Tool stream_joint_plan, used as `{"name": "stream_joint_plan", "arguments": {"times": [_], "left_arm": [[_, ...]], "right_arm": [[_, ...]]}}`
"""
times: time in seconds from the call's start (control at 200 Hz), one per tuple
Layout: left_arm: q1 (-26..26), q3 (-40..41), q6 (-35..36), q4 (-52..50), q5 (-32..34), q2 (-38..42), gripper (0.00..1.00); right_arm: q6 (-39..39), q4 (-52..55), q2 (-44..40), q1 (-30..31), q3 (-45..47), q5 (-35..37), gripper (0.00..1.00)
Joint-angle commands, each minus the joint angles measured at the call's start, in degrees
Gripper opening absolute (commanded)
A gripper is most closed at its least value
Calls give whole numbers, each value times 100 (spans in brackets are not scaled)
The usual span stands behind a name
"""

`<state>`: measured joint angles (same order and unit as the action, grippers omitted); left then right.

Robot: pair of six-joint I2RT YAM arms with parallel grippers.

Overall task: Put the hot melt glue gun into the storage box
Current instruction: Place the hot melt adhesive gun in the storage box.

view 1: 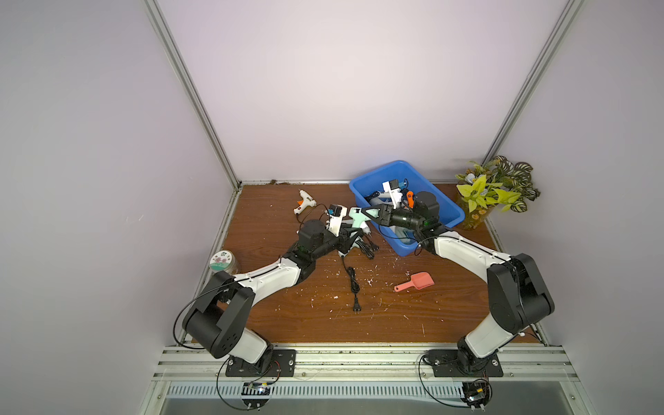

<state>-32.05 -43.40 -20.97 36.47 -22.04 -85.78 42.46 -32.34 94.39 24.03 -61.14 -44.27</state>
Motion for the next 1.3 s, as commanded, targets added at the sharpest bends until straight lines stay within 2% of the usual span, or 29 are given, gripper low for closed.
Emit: {"name": "stream_joint_plan", "arguments": {"times": [0.0, 0.105, 0.185, 0.225, 0.24, 0.46, 0.801, 0.991, 1.131, 1.296], "left_arm": [[-74, -161, -108, 298, -20, 59, 25], [-78, -117, -169, 395, -61, 104, 60], [-75, -78, -181, 443, -73, 193, 81], [-78, -43, -205, 462, -64, 263, 96], [-75, -30, -208, 476, -59, 292, 99], [-77, 345, -197, 640, 360, 1030, 99], [-73, 980, -100, 329, 1970, 2147, 99], [-57, 1035, -138, -132, 2713, 2414, 99], [-30, 1074, -177, -236, 2908, 2495, 99], [48, 1114, -288, -246, 2931, 2481, 99]], "right_arm": [[-45, -125, -67, 67, -173, -53, 0], [-202, 125, -138, 71, -315, 104, 0], [-411, 437, -207, 49, -517, 281, 0], [-514, 613, -232, 40, -645, 389, 0], [-571, 686, -243, 34, -691, 438, 0], [-809, 1116, -309, -280, -1293, 790, 0], [-808, 1182, -41, -1490, -2082, 1292, 0], [-1072, 1495, 383, -1870, -2397, 1574, 0], [-1360, 1743, 647, -1929, -2490, 1807, 0], [-1305, 1642, 950, -1937, -2349, 1609, 0]]}}
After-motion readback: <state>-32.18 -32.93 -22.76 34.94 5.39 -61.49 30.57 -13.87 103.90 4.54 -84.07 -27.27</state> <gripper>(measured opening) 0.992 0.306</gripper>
